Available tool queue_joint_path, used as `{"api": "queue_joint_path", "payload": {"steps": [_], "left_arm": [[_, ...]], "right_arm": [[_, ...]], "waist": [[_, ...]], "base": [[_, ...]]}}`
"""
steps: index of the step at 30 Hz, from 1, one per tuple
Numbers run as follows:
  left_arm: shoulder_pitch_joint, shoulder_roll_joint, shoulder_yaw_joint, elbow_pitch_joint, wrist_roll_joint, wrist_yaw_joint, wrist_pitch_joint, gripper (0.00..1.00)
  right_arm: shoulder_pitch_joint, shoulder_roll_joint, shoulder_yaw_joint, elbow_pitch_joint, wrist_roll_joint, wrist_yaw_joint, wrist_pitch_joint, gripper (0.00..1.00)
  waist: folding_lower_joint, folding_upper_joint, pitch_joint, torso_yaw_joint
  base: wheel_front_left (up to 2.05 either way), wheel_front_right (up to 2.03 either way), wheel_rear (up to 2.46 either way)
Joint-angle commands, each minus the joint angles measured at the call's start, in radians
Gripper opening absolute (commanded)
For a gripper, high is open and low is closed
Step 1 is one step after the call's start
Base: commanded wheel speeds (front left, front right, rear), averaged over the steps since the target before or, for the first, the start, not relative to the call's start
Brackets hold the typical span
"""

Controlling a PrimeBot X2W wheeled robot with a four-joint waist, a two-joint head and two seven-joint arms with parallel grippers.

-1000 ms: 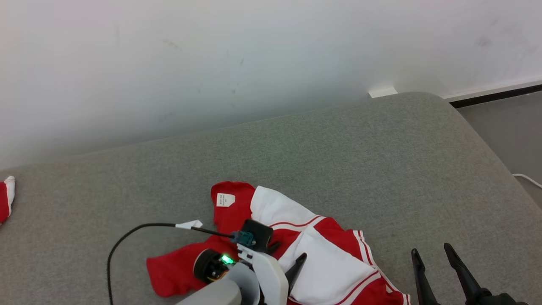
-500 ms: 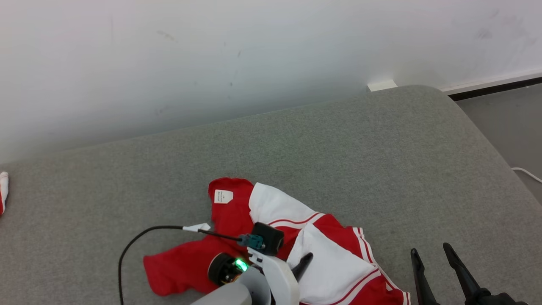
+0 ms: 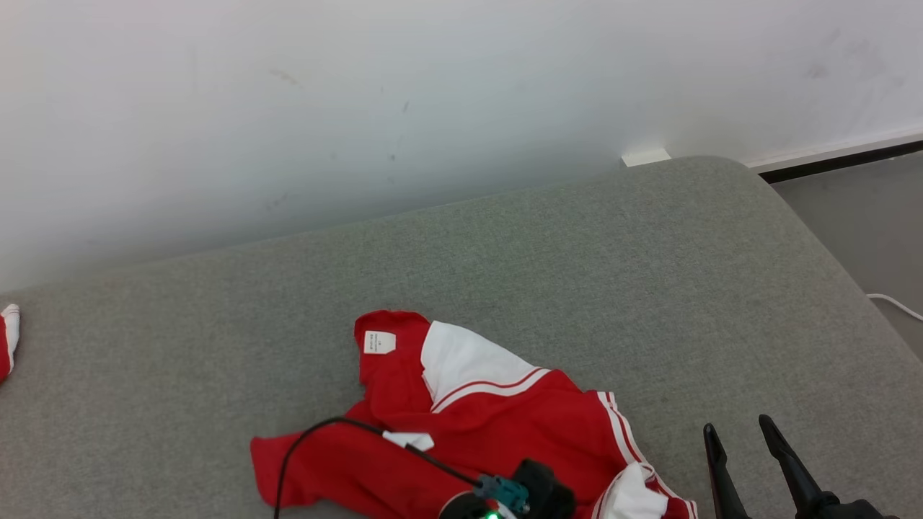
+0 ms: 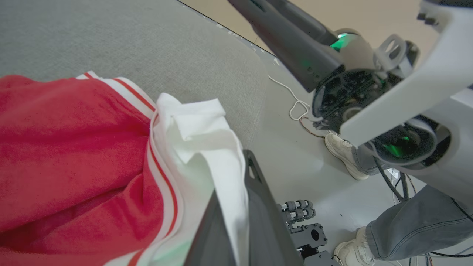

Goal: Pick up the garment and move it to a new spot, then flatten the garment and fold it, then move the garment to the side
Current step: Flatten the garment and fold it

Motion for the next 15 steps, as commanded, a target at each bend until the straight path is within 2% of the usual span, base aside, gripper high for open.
{"api": "queue_joint_path", "payload": {"steps": [1,2,3,7,10,12,15], "left_arm": [[0.033,0.015,-0.004,-0.026,0.007,0.002,0.007,0.07],[0.041,0.021,-0.009,-0.042,0.022,0.006,0.014,0.72],[0.049,0.029,-0.013,-0.052,0.037,0.007,0.021,1.0],[0.121,0.034,-0.028,-0.094,0.04,-0.007,0.085,1.0],[0.13,0.063,-0.027,-0.142,0.036,-0.015,0.133,1.0],[0.127,0.087,-0.011,-0.172,0.033,0.005,0.139,1.0],[0.108,0.131,0.062,-0.206,0.028,0.073,0.103,1.0]], "right_arm": [[0.011,-0.001,-0.005,-0.002,-0.006,-0.003,0.001,1.0],[0.011,-0.001,-0.004,-0.001,-0.005,-0.003,0.001,1.0],[0.01,-0.001,-0.003,0.0,-0.004,-0.003,0.001,1.0],[0.004,-0.001,0.002,0.004,0.001,-0.003,0.001,1.0],[0.006,-0.001,-0.002,0.005,0.001,-0.003,0.001,1.0],[0.012,-0.001,-0.004,0.006,-0.003,-0.003,0.001,1.0],[0.014,-0.001,-0.006,0.006,-0.005,-0.003,0.001,1.0]], "waist": [[0.0,-0.0001,-0.001,0.0],[0.0,-0.0001,-0.001,0.0],[0.0,-0.0001,-0.001,-0.001],[0.0,-0.0001,-0.003,-0.005],[0.0,-0.0001,-0.004,-0.005],[0.0,-0.0001,-0.006,-0.005],[0.0,-0.0001,-0.007,-0.007]], "base": [[0.0,0.0,0.0],[0.0,0.0,0.0],[0.0,0.0,0.0],[0.0,0.0,0.0],[0.0,0.0,0.0],[0.0,0.0,0.0],[0.0,0.0,0.0]]}}
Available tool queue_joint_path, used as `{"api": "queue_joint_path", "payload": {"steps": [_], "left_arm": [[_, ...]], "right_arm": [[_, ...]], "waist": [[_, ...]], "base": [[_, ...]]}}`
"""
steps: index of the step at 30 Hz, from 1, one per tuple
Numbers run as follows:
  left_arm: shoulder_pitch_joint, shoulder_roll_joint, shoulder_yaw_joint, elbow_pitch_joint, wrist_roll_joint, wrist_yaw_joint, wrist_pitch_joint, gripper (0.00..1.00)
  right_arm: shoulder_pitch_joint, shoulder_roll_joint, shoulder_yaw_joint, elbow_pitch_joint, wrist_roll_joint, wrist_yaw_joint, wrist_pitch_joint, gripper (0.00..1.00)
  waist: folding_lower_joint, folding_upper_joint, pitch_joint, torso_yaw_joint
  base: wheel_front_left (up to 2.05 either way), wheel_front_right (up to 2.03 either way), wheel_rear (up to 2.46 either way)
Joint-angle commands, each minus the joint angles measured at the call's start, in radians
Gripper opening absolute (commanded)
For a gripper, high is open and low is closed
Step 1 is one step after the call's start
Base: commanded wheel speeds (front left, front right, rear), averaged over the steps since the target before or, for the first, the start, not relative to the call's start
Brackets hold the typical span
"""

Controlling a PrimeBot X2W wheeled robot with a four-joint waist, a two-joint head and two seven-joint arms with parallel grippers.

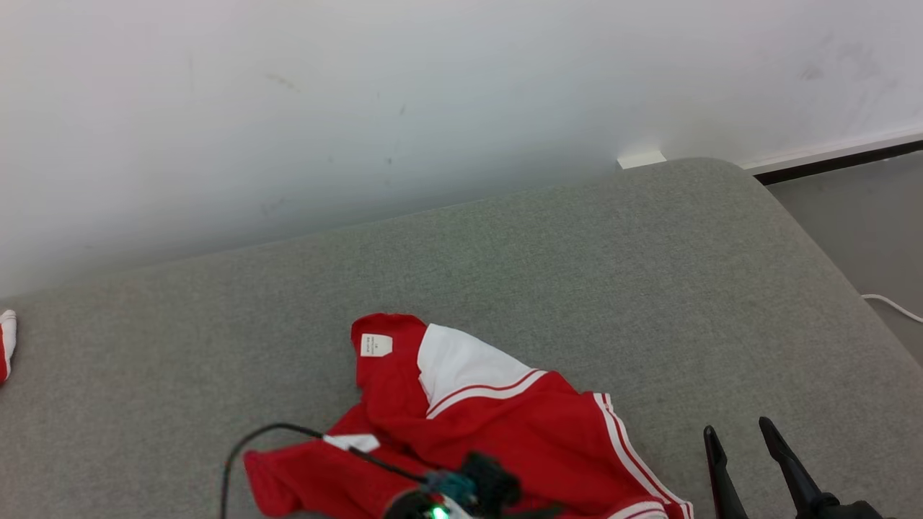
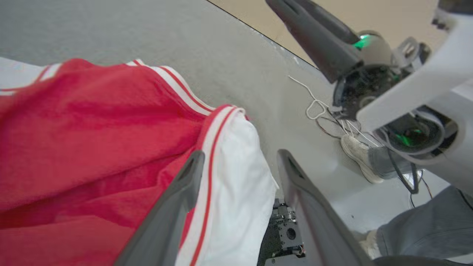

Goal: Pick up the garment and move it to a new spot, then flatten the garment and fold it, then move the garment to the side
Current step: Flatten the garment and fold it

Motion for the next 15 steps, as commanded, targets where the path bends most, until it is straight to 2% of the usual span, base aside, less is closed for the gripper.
{"api": "queue_joint_path", "payload": {"steps": [1,6,9,15], "left_arm": [[-0.016,0.031,0.044,-0.011,-0.011,0.037,-0.026,1.0],[-0.01,0.151,0.179,-0.012,-0.009,0.17,-0.081,1.0],[0.017,0.238,0.237,0.007,-0.019,0.234,-0.092,1.0],[0.074,0.393,0.334,0.05,-0.084,0.299,-0.085,1.0]], "right_arm": [[0.012,-0.001,-0.004,0.001,-0.005,-0.003,0.001,1.0],[0.018,-0.001,-0.007,-0.001,-0.004,-0.003,0.001,1.0],[0.022,-0.001,-0.012,-0.004,-0.005,-0.003,0.001,1.0],[0.037,-0.001,-0.02,-0.01,-0.012,-0.003,0.001,1.0]], "waist": [[0.0,0.0,-0.001,-0.002],[0.0,0.0,-0.006,-0.002],[0.0,0.0,-0.009,0.003],[0.0,0.0,-0.007,0.032]], "base": [[0.0,0.0,0.0],[0.0,0.0,0.0],[0.0,0.0,0.0],[0.0,0.0,0.0]]}}
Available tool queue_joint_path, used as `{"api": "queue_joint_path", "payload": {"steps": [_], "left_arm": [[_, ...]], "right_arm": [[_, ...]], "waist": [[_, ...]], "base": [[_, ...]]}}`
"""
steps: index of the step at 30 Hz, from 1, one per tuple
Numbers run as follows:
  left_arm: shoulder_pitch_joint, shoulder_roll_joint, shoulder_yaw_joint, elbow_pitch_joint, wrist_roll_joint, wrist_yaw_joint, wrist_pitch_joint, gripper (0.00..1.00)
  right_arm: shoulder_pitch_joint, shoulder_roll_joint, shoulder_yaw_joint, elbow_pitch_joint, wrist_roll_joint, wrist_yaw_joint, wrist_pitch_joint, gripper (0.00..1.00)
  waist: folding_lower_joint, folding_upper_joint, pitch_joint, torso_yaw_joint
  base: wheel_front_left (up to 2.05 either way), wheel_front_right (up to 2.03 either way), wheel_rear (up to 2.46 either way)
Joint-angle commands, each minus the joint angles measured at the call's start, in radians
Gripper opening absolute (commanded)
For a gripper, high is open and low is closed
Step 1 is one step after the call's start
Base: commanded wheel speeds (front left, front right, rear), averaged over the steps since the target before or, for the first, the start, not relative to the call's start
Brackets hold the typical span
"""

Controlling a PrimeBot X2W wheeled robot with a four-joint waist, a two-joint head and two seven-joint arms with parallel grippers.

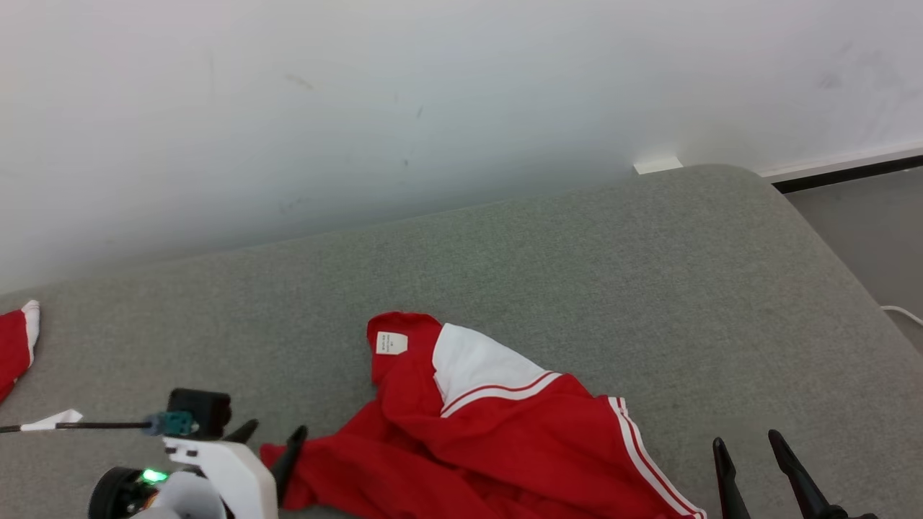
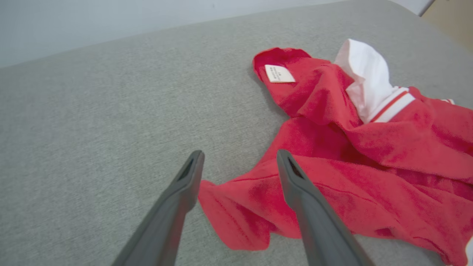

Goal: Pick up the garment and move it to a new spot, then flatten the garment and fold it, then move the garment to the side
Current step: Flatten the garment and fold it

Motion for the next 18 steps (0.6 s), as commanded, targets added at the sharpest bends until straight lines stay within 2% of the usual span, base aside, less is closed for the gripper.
{"api": "queue_joint_path", "payload": {"steps": [1,2,6,10,18], "left_arm": [[0.023,0.023,0.015,0.02,-0.029,0.001,0.008,1.0],[0.024,0.04,0.014,0.032,-0.026,-0.007,0.013,1.0],[0.019,0.043,0.011,0.074,-0.06,-0.057,0.041,1.0],[0.01,0.024,0.017,0.107,-0.102,-0.102,0.057,1.0],[-0.011,-0.044,0.038,0.206,-0.166,-0.156,0.055,1.0]], "right_arm": [[0.005,0.0,0.002,-0.003,-0.01,-0.003,0.001,1.0],[0.002,0.0,0.006,-0.002,-0.009,-0.003,0.001,1.0],[-0.012,-0.001,0.016,0.004,-0.004,-0.003,0.001,1.0],[-0.02,-0.001,0.023,0.005,0.0,-0.003,0.001,1.0],[-0.009,-0.001,0.024,0.002,-0.004,-0.003,0.001,1.0]], "waist": [[0.0,0.0,0.004,0.013],[0.0,0.0,0.006,0.017],[0.0,0.0,0.01,0.029],[0.0,0.0,0.014,0.029],[0.0,0.0,0.024,0.023]], "base": [[0.0,0.0,0.0],[0.0,0.0,0.0],[0.0,0.0,0.0],[0.0,0.0,0.0],[0.0,0.0,0.0]]}}
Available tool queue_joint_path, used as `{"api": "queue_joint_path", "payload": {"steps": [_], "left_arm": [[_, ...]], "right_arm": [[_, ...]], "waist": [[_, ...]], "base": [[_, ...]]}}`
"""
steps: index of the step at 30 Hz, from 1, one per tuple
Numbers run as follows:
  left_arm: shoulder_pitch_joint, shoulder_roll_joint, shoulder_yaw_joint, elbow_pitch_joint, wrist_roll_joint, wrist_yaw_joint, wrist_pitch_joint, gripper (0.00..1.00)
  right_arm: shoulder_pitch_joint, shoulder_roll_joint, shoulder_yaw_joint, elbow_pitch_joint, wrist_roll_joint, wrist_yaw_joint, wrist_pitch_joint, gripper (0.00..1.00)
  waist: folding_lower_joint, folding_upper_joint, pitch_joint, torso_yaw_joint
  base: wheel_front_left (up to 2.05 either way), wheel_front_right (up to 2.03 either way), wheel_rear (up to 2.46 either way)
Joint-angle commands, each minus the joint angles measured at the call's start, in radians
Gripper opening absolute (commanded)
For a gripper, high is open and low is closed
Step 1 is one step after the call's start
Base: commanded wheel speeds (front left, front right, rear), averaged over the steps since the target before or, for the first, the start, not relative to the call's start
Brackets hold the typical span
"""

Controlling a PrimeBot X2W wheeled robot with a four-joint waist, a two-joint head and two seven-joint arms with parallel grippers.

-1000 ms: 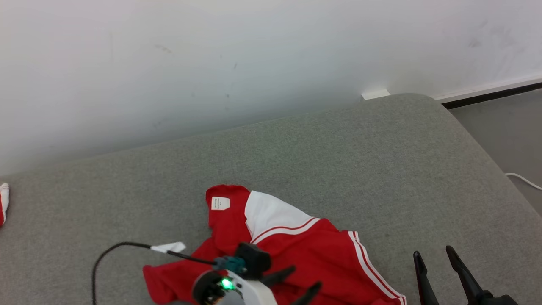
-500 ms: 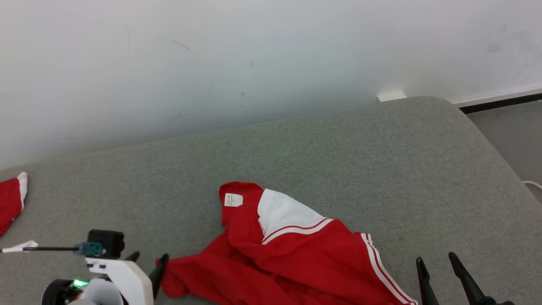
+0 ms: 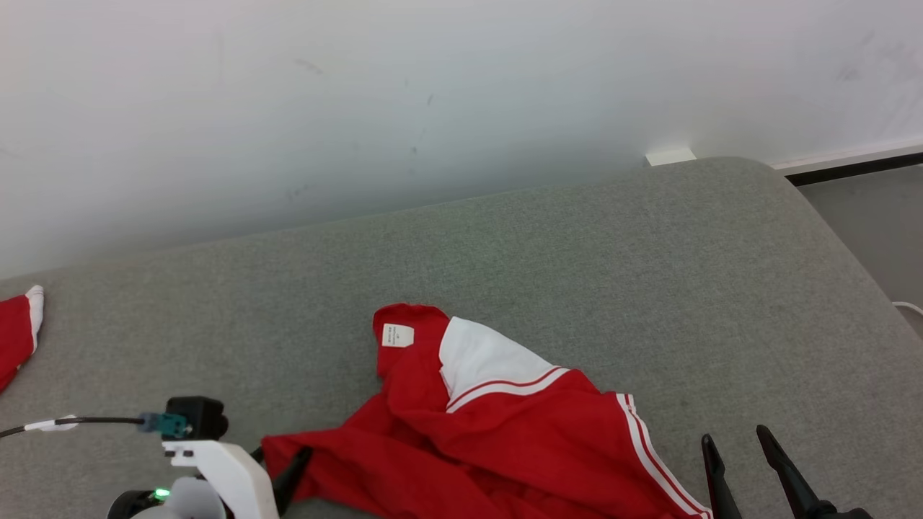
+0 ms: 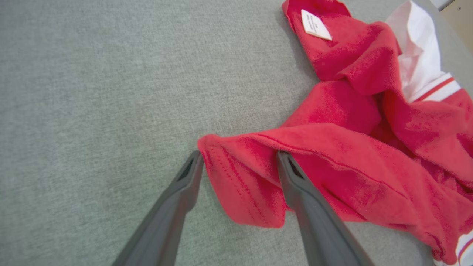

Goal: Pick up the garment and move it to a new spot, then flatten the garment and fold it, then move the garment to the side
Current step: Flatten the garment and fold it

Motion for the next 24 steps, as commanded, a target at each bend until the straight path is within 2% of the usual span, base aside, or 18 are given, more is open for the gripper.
{"api": "queue_joint_path", "payload": {"steps": [1,3,4,5,6,10,14,19,24], "left_arm": [[-0.017,-0.021,0.009,0.025,-0.013,-0.015,-0.009,1.0],[-0.028,-0.041,0.007,0.054,-0.012,-0.034,-0.022,1.0],[-0.035,-0.052,0.009,0.073,-0.01,-0.038,-0.035,0.48],[-0.04,-0.063,0.011,0.088,-0.006,-0.042,-0.05,0.11],[-0.047,-0.07,0.013,0.104,0.002,-0.044,-0.067,0.0],[-0.069,-0.088,0.015,0.131,0.038,-0.051,-0.137,0.0],[-0.044,-0.083,0.01,0.084,0.057,-0.056,-0.191,0.0],[0.031,-0.065,0.012,-0.017,0.07,-0.022,-0.253,0.0],[0.208,-0.039,0.016,-0.175,0.038,0.053,-0.317,0.0]], "right_arm": [[0.001,-0.001,-0.002,-0.002,-0.005,-0.003,0.001,1.0],[-0.001,-0.001,-0.003,-0.003,-0.007,-0.003,0.001,1.0],[-0.002,-0.001,-0.004,-0.003,-0.008,-0.003,0.001,1.0],[-0.003,-0.001,-0.005,-0.003,-0.008,-0.003,0.001,1.0],[-0.003,-0.001,-0.006,-0.004,-0.008,-0.003,0.001,1.0],[0.012,-0.001,-0.011,-0.004,-0.007,-0.003,0.001,1.0],[0.023,-0.001,-0.022,-0.003,-0.003,-0.003,0.001,1.0],[0.032,-0.002,-0.024,-0.008,0.0,-0.003,0.001,1.0],[0.048,-0.002,-0.042,-0.018,-0.001,-0.003,0.001,1.0]], "waist": [[0.0,0.0,0.003,-0.001],[0.0,0.0,0.007,-0.001],[0.0,0.0,0.008,0.0],[0.0,0.0,0.009,0.001],[0.0,0.0,0.011,0.003],[0.0,0.0,0.008,0.026],[0.0,0.0,0.001,0.062],[0.0,0.0,-0.005,0.091],[0.0,0.0,-0.009,0.118]], "base": [[0.0,0.0,0.0],[0.0,0.0,0.0],[0.0,0.0,0.0],[0.0,0.0,0.0],[0.0,0.0,0.0],[0.0,0.0,0.0],[0.0,0.0,0.0],[0.0,0.0,0.0],[0.0,0.0,0.0]]}}
